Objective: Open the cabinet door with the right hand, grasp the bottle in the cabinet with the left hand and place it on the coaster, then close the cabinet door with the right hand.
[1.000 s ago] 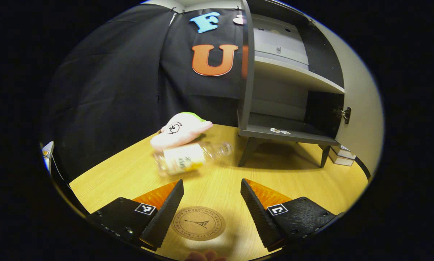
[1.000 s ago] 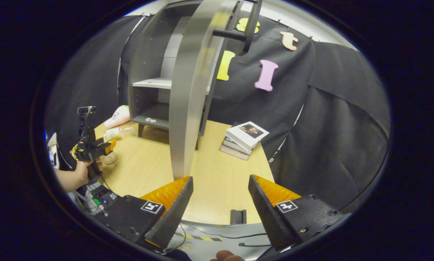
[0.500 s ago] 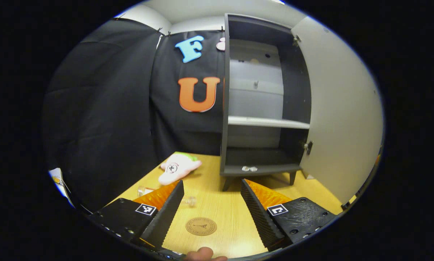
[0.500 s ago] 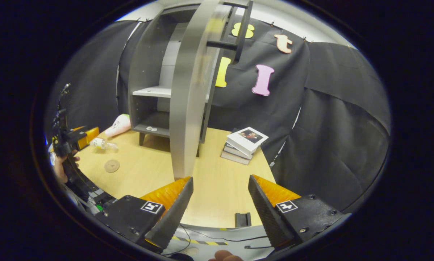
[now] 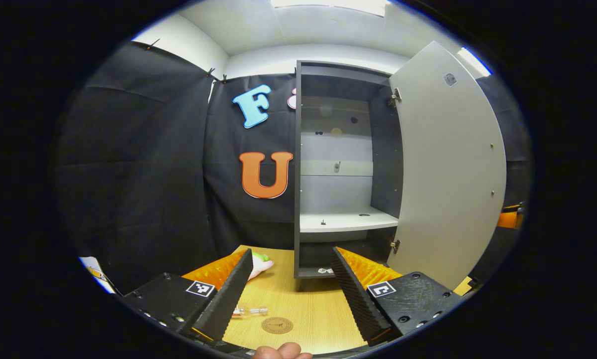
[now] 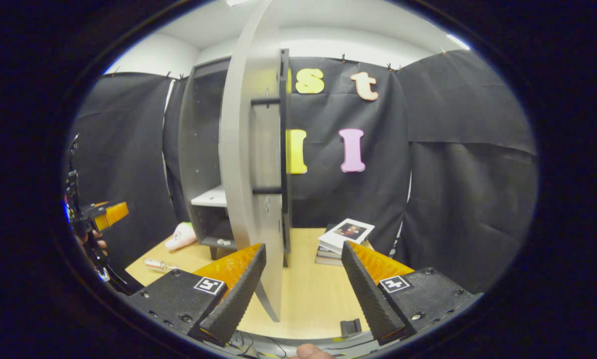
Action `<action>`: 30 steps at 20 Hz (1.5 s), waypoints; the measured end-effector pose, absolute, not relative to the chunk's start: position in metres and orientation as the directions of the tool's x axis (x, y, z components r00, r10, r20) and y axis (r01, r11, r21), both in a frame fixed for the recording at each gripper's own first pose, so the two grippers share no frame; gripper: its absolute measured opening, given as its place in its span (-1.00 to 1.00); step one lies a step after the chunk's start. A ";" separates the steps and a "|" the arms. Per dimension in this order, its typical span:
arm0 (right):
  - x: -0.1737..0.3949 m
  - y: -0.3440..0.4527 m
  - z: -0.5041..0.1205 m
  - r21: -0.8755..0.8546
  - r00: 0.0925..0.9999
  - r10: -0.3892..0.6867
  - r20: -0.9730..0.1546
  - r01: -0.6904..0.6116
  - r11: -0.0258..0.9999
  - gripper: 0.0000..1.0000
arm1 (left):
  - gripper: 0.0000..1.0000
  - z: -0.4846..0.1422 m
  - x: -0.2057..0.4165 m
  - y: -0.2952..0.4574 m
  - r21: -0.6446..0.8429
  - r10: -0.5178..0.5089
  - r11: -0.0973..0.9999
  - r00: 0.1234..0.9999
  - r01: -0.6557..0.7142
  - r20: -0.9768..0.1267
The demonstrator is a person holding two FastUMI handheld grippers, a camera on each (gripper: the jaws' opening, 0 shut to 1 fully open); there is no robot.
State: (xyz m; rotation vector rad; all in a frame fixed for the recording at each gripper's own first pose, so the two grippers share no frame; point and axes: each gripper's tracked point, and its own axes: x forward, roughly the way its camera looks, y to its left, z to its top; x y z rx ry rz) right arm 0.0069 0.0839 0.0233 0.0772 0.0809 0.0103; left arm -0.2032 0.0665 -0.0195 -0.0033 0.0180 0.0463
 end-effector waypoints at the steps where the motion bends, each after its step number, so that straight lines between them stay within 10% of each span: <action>1: 0.008 0.084 0.031 0.088 0.998 0.020 -0.060 -0.015 0.996 0.89 | 0.90 -0.019 -0.208 0.065 -0.008 0.050 0.999 0.999 -0.050 -0.018; 9: 0.017 0.131 0.050 0.070 0.989 0.147 -0.013 -0.146 0.987 0.89 | 0.91 -0.071 -0.231 0.105 0.023 0.145 0.989 0.988 -0.144 -0.049; 15: 0.036 0.200 0.063 0.163 0.969 0.248 0.003 -0.246 0.956 0.96 | 0.94 -0.238 -0.226 0.182 0.001 0.257 0.962 0.907 -0.272 -0.335; 30: 0.108 0.350 0.101 0.216 0.915 0.401 0.053 -0.402 0.890 0.89 | 0.95 -0.371 -0.217 0.194 0.082 0.114 0.993 0.842 -0.083 -0.528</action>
